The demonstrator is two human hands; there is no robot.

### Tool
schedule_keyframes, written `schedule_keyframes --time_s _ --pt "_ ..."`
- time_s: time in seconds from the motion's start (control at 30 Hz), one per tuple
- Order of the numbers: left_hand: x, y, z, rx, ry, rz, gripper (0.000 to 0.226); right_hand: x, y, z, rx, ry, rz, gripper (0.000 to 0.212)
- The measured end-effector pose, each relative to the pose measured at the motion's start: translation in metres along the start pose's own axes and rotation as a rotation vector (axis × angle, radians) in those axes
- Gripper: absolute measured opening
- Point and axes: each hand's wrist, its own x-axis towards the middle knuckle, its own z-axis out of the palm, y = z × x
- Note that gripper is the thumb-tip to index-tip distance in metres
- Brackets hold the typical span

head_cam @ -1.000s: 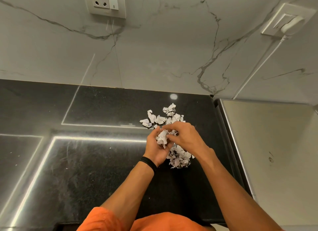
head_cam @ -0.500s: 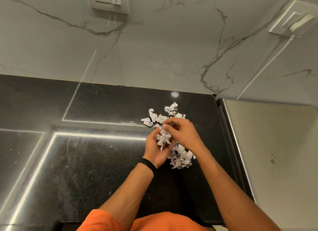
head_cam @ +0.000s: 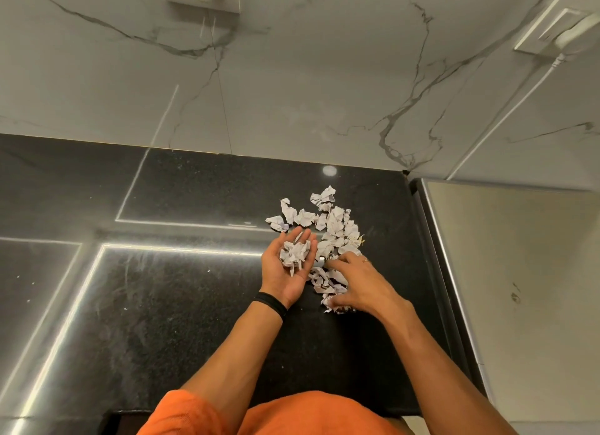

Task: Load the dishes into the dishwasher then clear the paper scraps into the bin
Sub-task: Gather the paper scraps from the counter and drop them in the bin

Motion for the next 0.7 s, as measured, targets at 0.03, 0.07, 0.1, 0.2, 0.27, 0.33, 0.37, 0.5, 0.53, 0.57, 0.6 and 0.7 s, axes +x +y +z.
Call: schedule_keyframes --time_s 0.03,0.07,0.1,0.2,0.27,0.33,0.37,0.5,0.53,0.57,0.6,0.7 --pt "0.000 -0.001 -0.001 0.003 0.003 0.005 0.042 -0.001 -0.001 0.003 0.001 0.028 -0.009 0.074" --pt "0.000 -0.002 -0.001 0.012 0.004 0.009 0.042 -0.001 -0.002 0.006 -0.001 0.064 -0.025 0.066" --pt "0.000 -0.002 -0.001 0.023 0.005 0.013 0.042 -0.002 -0.002 0.006 -0.007 0.100 -0.044 0.056" --pt "0.001 -0.003 0.001 0.058 0.015 0.015 0.038 -0.004 0.000 0.005 0.019 0.180 -0.046 0.039" --pt "0.001 -0.004 0.003 0.085 0.019 0.013 0.039 -0.006 0.001 -0.001 0.143 0.227 0.009 0.036" --pt "0.002 -0.004 0.003 0.110 0.029 0.018 0.043 -0.006 -0.001 -0.011 0.327 0.297 0.067 0.036" --pt "0.003 -0.004 0.004 0.120 0.034 0.020 0.044 -0.007 -0.003 -0.017 0.400 0.336 0.081 0.037" --pt "0.003 -0.006 0.006 0.158 0.026 0.016 0.040 -0.002 -0.013 -0.040 0.586 0.473 0.028 0.037" --pt "0.003 -0.007 0.007 0.171 0.023 0.015 0.038 -0.001 -0.017 -0.045 0.629 0.486 0.006 0.037" --pt "0.002 -0.009 0.008 0.190 0.020 0.016 0.037 0.001 -0.022 -0.048 0.672 0.481 -0.017 0.037" --pt "0.002 -0.010 0.009 0.207 0.016 0.013 0.038 0.003 -0.027 -0.050 0.715 0.463 -0.045 0.036" --pt "-0.002 -0.014 0.011 0.209 -0.028 -0.008 0.044 0.010 -0.040 -0.047 0.753 0.405 -0.105 0.033"
